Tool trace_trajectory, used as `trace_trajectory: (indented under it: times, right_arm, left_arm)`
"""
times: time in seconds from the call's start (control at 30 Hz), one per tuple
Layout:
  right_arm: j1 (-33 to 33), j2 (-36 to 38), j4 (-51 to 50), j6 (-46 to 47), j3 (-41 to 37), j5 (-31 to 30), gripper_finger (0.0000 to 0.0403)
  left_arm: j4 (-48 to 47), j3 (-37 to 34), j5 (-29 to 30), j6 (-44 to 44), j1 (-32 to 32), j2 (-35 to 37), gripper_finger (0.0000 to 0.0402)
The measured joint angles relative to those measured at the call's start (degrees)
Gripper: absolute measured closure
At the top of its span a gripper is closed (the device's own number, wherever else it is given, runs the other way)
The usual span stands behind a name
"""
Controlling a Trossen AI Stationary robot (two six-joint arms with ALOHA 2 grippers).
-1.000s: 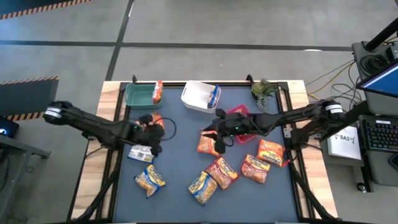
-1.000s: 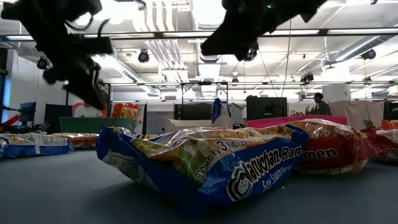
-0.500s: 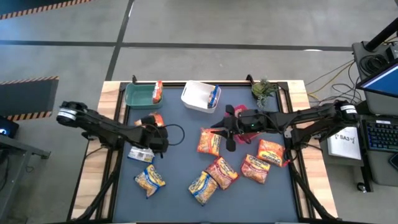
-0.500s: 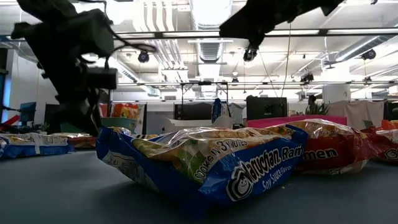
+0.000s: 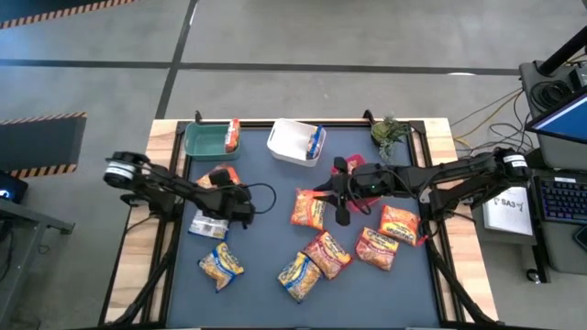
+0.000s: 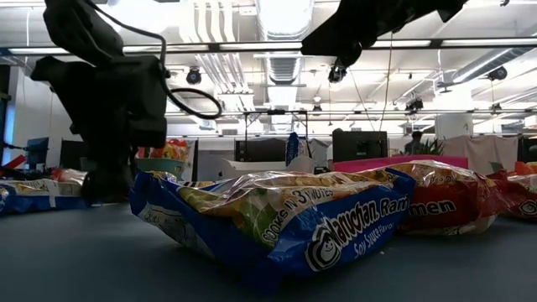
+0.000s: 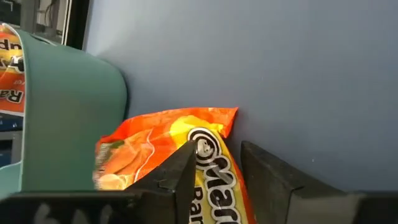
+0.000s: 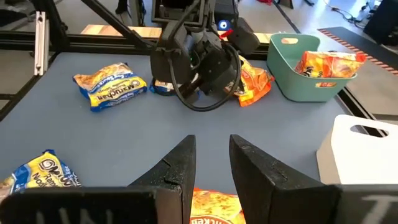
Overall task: Sort Maruchan noodles
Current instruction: Put the orange noodle pack into the green bin
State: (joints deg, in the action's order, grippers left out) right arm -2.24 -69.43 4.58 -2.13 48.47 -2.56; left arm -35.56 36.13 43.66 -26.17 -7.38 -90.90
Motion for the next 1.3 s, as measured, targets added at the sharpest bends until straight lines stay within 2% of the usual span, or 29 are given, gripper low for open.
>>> trace_trajectory:
  times: [0.27, 0.47, 0.6, 0.87, 1.07, 1.13, 1.3]
  right_arm:
    - [0.0, 0.0, -0.1, 0.0, 0.0, 0.0, 0.0317]
    - [0.0, 0.0, -0.4, 0.0, 0.0, 0.0, 0.0317]
    - [0.0, 0.0, -1.5, 0.3, 0.0, 0.0, 0.0317]
    - [0.0, 0.0, -1.4, 0.6, 0.0, 0.0, 0.0317]
    - [0.0, 0.0, -1.3, 0.6, 0.0, 0.0, 0.0317]
    - [0.0, 0.0, -1.3, 0.6, 0.0, 0.0, 0.0317]
    - [0.0, 0.0, -1.3, 0.6, 0.0, 0.0, 0.0317]
  left_arm:
    - [-0.5, 1.3, -0.7, -2.8, -0.1, 0.1, 0.0393]
    - [0.1, 4.8, -1.0, -0.4, -2.1, 3.2, 0.0400]
    - [4.1, 6.3, -1.0, 4.1, -4.9, 7.8, 0.0401]
    - [25.2, 0.9, 3.7, 16.1, -11.1, 22.8, 0.0402]
    - [29.5, -2.2, 4.0, 17.2, -11.0, 33.7, 0.0402]
    - [29.6, -2.9, 2.9, 16.6, -11.0, 35.8, 0.0402]
    - [29.6, -5.1, -5.8, 12.7, -11.0, 36.3, 0.0402]
